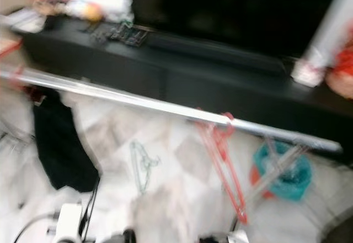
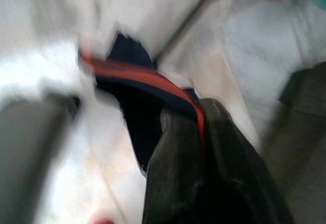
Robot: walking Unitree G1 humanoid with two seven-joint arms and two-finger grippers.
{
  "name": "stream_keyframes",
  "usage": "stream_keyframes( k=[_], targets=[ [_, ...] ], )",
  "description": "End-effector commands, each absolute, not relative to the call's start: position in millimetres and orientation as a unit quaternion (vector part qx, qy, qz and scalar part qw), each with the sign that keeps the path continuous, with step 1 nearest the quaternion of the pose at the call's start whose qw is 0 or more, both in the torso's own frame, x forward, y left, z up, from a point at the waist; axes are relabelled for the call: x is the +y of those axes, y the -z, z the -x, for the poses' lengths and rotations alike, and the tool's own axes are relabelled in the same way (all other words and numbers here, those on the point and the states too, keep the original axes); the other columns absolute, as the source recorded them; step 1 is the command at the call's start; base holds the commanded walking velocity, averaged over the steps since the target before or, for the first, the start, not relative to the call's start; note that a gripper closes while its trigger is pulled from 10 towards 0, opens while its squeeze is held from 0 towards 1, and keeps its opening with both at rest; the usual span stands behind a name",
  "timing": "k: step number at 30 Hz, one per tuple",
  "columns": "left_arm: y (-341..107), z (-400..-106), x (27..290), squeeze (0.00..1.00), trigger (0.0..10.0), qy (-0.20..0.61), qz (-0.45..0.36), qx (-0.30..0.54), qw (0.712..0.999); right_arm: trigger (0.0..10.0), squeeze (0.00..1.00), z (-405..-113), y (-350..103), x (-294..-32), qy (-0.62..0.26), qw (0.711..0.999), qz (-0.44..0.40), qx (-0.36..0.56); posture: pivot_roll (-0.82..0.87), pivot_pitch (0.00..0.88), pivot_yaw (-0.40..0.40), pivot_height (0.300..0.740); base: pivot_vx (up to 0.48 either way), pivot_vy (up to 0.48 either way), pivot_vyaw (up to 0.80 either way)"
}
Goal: Hang hanger
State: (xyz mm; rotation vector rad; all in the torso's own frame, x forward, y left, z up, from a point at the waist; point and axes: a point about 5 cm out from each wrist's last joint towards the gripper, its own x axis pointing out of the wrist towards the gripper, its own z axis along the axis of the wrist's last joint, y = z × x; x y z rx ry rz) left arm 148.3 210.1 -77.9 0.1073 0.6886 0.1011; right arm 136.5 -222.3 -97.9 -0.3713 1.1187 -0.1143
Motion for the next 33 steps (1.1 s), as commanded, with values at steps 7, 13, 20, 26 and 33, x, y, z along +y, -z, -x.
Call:
stream_keyframes(
  k=[7,13,20,26,33],
  targets=[
    [79.8,-145.8,213.7,0.0,10.0,-0.047,-0.059,0.348,0.935,10.0,0.0,-125.1,102.4,-218.8,0.051,0.822,0.168,0.541,0.01,0.07,-0.028,0.74,-0.36,0.0,0.0],
    [79.8,-145.9,213.7,0.0,10.0,-0.047,-0.059,0.347,0.935,10.0,0.0,-125.2,102.4,-218.6,0.052,0.822,0.168,0.541,0.01,0.071,-0.029,0.74,-0.36,0.0,0.0],
    [80.0,-146.9,212.7,0.0,10.0,-0.046,-0.058,0.348,0.934,10.0,0.0,-125.6,102.2,-218.5,0.055,0.824,0.163,0.539,0.01,0.071,-0.029,0.74,-0.357,0.0,0.0],
    [81.4,-147.2,212.7,0.0,10.0,-0.051,-0.055,0.357,0.931,10.0,0.0,-125.8,102.1,-218.8,0.053,0.825,0.164,0.539,0.01,0.073,-0.031,0.74,0.0,0.0,0.0],
    [81.5,-148.4,212.0,0.0,10.0,-0.053,-0.051,0.358,0.931,10.0,0.0,-125.7,102.1,-219.0,0.055,0.825,0.163,0.538,0.01,0.073,-0.029,0.74,0.0,0.0,0.0]
  ],
)
